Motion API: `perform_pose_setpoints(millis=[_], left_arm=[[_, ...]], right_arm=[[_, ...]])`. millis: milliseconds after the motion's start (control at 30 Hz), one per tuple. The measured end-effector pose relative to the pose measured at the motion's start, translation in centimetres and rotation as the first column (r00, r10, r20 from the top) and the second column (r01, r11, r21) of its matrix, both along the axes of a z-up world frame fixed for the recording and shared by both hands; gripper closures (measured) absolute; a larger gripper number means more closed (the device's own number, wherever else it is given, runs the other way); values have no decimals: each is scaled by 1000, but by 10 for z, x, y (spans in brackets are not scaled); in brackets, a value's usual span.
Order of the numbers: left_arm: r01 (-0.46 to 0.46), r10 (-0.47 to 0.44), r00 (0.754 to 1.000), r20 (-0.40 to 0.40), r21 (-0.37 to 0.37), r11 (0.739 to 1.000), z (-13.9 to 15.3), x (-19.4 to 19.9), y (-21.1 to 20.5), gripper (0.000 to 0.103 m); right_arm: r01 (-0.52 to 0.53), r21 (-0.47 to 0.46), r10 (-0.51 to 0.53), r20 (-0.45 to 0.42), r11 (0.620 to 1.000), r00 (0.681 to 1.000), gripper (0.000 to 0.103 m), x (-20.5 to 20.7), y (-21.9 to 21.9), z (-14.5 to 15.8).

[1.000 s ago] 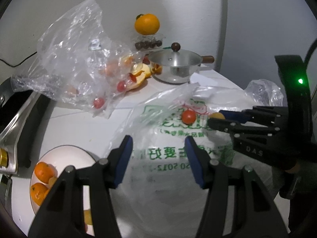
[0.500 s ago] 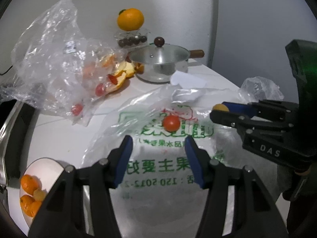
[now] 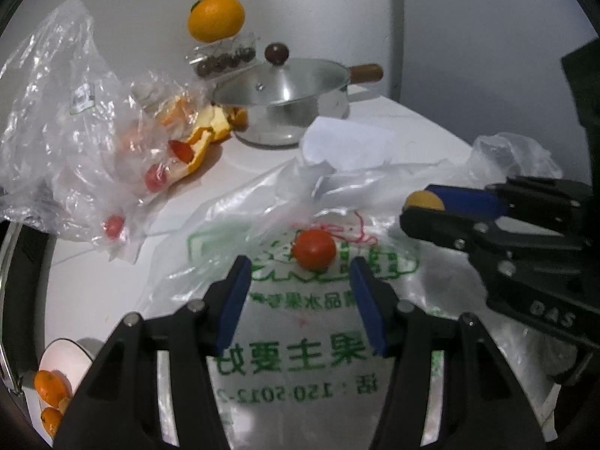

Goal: Organize fruits
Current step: 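Grasp a red cherry tomato with the left gripper while the right holds the yellow fruit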

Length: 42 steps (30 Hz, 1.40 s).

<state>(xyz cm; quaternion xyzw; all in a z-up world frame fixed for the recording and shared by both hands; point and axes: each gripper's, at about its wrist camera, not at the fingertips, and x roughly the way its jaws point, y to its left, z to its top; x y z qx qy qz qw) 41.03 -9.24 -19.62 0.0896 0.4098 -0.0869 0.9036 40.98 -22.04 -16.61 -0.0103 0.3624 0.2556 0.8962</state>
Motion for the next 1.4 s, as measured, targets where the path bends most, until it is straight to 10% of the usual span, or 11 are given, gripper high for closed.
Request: perform_pose_setpoints(millis=[400,833,1400], left_arm=[[3,-3,999,-41,6,1000,-19,24,-6,48],[29,-30,999,-40,-24,999,-22,29,-7,73],[30,-30,1000,-6,-52,998,2,-5,2,74]], right_arm=[[-17,35,17,-21,999,1000,76,11,0,-6],[-14,34,15,-27,999,1000,76,12,-1,-6],[-11,1,11,-5,1000,1000,76,3,7,2]])
